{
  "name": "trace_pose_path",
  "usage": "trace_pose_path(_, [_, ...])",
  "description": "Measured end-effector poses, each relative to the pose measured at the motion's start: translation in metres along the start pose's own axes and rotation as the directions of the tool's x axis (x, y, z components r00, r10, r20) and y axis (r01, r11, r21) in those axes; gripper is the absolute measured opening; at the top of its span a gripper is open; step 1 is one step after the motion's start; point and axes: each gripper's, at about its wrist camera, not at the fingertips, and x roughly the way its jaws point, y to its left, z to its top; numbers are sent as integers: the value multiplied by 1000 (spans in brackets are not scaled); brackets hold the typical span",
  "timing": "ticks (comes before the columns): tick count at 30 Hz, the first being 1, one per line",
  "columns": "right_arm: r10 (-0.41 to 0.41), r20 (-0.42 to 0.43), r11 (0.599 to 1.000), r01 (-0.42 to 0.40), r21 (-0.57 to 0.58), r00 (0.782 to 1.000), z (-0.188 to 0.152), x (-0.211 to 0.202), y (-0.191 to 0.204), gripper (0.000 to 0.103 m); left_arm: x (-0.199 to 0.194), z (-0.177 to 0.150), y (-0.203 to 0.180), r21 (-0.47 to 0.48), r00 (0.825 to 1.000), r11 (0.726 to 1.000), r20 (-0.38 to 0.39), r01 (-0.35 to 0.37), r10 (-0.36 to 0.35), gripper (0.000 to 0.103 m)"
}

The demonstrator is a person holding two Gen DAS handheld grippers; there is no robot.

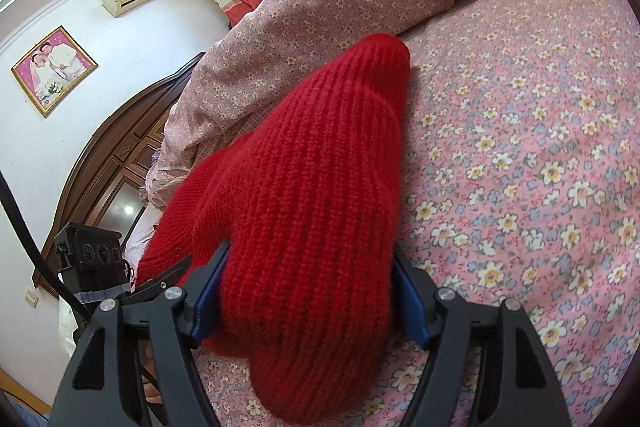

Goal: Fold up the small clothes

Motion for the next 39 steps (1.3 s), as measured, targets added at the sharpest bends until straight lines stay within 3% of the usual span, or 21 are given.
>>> trace_pose_path(4, [-30, 11, 999, 30, 10, 999, -1, -1, 8, 85, -2, 1, 1, -4, 998, 998, -2, -70, 70, 80])
trace_pose_path(9, [-82, 50, 997, 82, -5, 995, -7, -11, 25, 88, -23, 0, -6, -9, 992, 992, -26, -124, 123, 81])
trace_pose_path(16, [-135, 113, 991, 135, 6, 984, -33, -55, 57, 89, -91, -24, -55, 137, 977, 967, 25, -213, 212, 81])
trace_pose_path(20, [-155, 167, 980, 173, -97, 974, -60, -90, 89, 89, -123, -32, -83, 198, 969, 949, 67, -245, 237, 81])
trace_pose_path(25, [-274, 296, 893, 357, -274, 915, -92, -123, 130, 90, -135, -27, -101, 228, 949, 925, 158, -305, 274, 81])
trace_pose_path(27, [-289, 369, 853, 413, -319, 883, -96, -130, 143, 90, -135, -25, -99, 212, 945, 929, 195, -302, 263, 81])
trace_pose_path(29, [-314, 458, 800, 492, -344, 831, -98, -132, 152, 91, -132, -27, -95, 212, 940, 933, 245, -292, 238, 83])
trace_pose_path(31, [-332, 488, 777, 527, -344, 807, -97, -130, 153, 91, -124, -32, -91, 235, 922, 913, 283, -335, 266, 92])
trace_pose_path(34, [-342, 498, 787, 532, -311, 797, -92, -123, 144, 91, -112, -36, -89, 295, 910, 880, 301, -372, 284, 94])
trace_pose_path(39, [-382, 426, 803, 523, -287, 820, -84, -92, 123, 91, -88, -51, -65, 353, 905, 847, 299, -398, 302, 98])
